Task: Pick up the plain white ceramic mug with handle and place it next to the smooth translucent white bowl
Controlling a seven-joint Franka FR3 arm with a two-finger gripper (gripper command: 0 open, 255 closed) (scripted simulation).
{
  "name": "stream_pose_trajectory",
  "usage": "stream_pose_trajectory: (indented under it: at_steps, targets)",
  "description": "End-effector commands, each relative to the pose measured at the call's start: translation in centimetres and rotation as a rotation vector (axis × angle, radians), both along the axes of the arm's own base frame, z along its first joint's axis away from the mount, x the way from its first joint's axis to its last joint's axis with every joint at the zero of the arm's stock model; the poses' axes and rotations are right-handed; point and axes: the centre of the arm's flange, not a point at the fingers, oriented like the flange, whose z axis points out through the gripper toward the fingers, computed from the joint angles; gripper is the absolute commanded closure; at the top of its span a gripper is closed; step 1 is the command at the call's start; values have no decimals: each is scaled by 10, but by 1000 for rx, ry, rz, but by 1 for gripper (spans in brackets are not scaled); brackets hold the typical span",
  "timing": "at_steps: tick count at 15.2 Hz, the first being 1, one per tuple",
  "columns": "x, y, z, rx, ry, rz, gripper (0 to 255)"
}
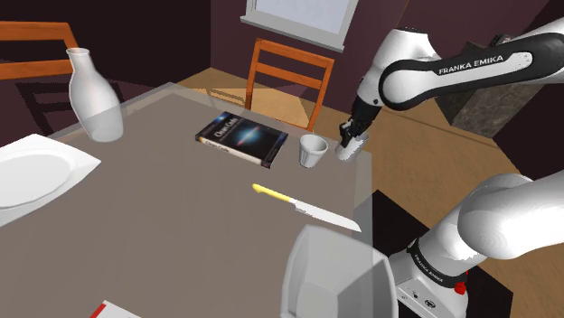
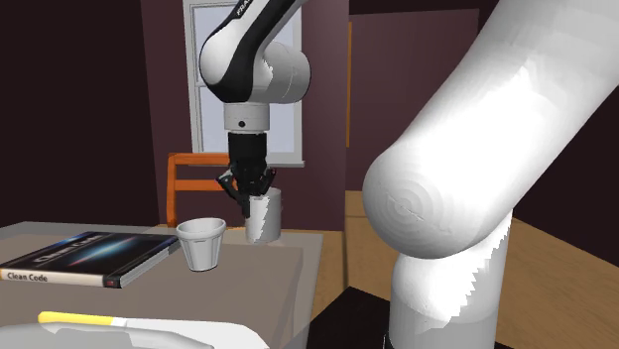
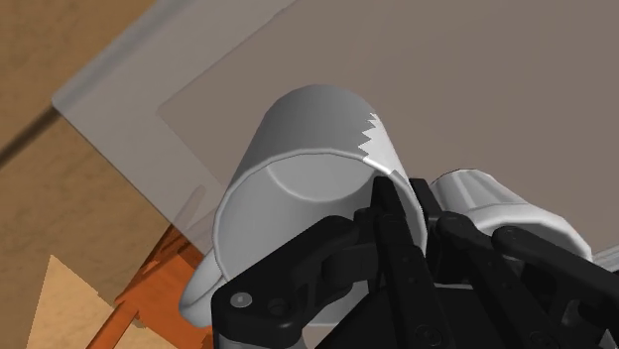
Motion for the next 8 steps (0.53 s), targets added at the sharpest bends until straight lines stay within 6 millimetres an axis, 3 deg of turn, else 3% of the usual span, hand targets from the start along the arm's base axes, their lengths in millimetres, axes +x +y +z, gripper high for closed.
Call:
stream_pose_trajectory:
  at_steps: [1, 8]
  targets:
    - [0, 0, 11, 0, 1, 0, 255]
    - [0, 0, 48, 0, 1, 0, 255]
